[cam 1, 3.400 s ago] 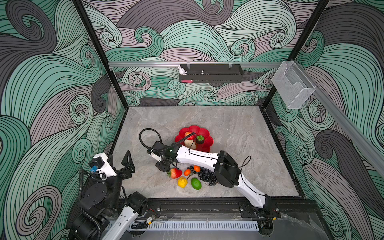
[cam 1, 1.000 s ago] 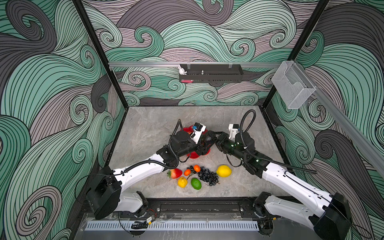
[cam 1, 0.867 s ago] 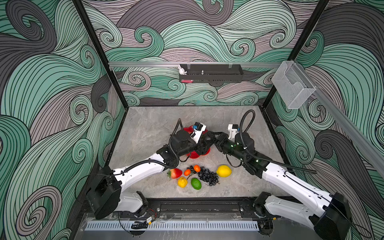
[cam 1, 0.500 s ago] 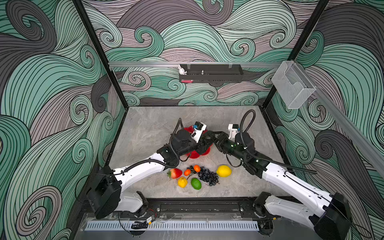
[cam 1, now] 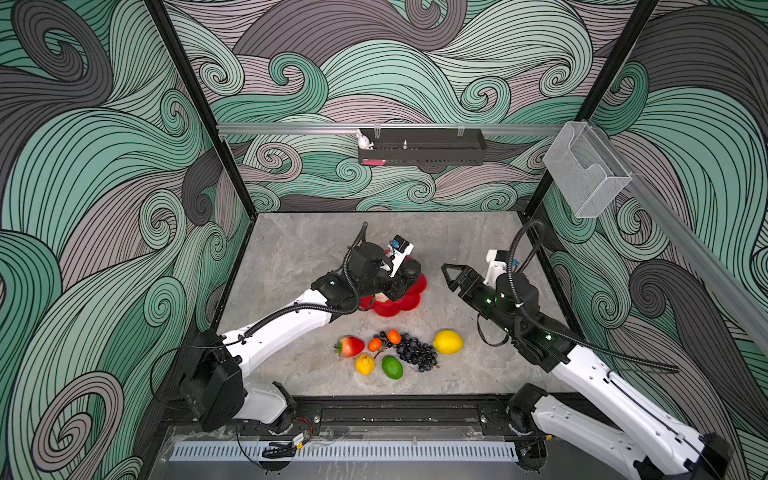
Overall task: Place and organize the fake fruits in the fruit bowl
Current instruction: 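Carry the avocado over the bowl with the left gripper while the right gripper withdraws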
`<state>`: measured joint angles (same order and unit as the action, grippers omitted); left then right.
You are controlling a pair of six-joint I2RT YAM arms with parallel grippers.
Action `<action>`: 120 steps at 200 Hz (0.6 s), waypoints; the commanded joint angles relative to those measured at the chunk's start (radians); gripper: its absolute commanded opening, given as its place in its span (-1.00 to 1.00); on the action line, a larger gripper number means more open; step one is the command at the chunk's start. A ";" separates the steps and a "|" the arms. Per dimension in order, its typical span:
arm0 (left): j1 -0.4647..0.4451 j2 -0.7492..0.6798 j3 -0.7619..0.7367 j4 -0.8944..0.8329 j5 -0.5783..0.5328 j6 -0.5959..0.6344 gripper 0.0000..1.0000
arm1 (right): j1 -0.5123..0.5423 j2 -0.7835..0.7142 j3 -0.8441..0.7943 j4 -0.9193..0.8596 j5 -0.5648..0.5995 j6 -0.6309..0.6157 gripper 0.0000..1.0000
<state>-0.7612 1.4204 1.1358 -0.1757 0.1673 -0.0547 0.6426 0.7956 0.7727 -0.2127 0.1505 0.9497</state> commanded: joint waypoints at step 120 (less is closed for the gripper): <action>0.080 0.620 0.746 -0.904 0.052 0.064 -0.09 | -0.020 -0.228 -0.169 -0.266 0.092 -0.121 0.72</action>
<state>-0.6891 1.9827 1.8168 -0.9379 0.1978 0.0158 0.6277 0.5777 0.6106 -0.4580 0.2291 0.8375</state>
